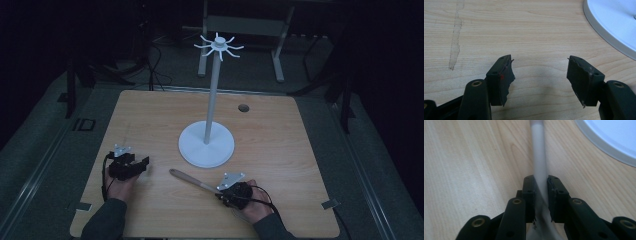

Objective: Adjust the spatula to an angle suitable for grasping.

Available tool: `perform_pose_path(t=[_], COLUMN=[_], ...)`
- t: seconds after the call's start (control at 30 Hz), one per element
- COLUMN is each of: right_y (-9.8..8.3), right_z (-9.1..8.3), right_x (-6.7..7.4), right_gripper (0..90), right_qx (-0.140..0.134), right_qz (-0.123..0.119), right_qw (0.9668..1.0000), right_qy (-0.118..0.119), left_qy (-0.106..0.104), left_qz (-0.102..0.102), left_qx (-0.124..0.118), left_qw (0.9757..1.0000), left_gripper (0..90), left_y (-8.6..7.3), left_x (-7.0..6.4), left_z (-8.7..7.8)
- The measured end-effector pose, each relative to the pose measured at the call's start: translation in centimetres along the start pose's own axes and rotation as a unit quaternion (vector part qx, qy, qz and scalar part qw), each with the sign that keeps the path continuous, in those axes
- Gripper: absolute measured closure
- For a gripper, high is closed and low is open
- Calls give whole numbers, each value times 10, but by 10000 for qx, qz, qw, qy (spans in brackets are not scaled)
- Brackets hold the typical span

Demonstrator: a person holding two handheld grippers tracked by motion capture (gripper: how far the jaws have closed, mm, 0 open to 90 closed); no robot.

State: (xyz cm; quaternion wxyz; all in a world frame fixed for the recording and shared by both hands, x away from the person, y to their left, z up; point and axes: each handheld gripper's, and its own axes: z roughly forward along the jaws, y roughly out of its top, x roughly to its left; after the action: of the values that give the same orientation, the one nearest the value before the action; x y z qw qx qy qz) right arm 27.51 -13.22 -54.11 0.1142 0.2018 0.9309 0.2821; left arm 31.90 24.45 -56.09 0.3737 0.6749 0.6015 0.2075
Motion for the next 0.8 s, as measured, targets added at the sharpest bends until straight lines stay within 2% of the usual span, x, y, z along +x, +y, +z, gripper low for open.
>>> perform_pose_path(t=[0.17,0.3,0.43,0.57,0.67,0.8], right_y=[-7,-19,-38,-53,-65,-80], right_z=[-4,-12,-25,-38,-48,-57], right_x=[-5,-10,-21,-31,-42,-54], right_gripper=[780,780,778,781,781,781], right_qx=[-46,-29,-136,-192,-88,-33], right_qz=[115,199,355,578,634,800], right_qw=[9999,9995,9988,9969,9957,9940], right_qy=[-65,-261,-298,-493,-673,-743], left_qy=[1,-1,8,10,8,2], left_qz=[4,-4,15,9,7,19], left_qx=[8,-4,6,12,20,23], left_qw=[10000,10000,10000,10000,10000,10000], left_gripper=[374,374,374,373,373,373], left_y=[0,0,0,0,0,0], left_x=[0,0,-1,-1,-1,-1], left_z=[0,0,1,1,1,1])
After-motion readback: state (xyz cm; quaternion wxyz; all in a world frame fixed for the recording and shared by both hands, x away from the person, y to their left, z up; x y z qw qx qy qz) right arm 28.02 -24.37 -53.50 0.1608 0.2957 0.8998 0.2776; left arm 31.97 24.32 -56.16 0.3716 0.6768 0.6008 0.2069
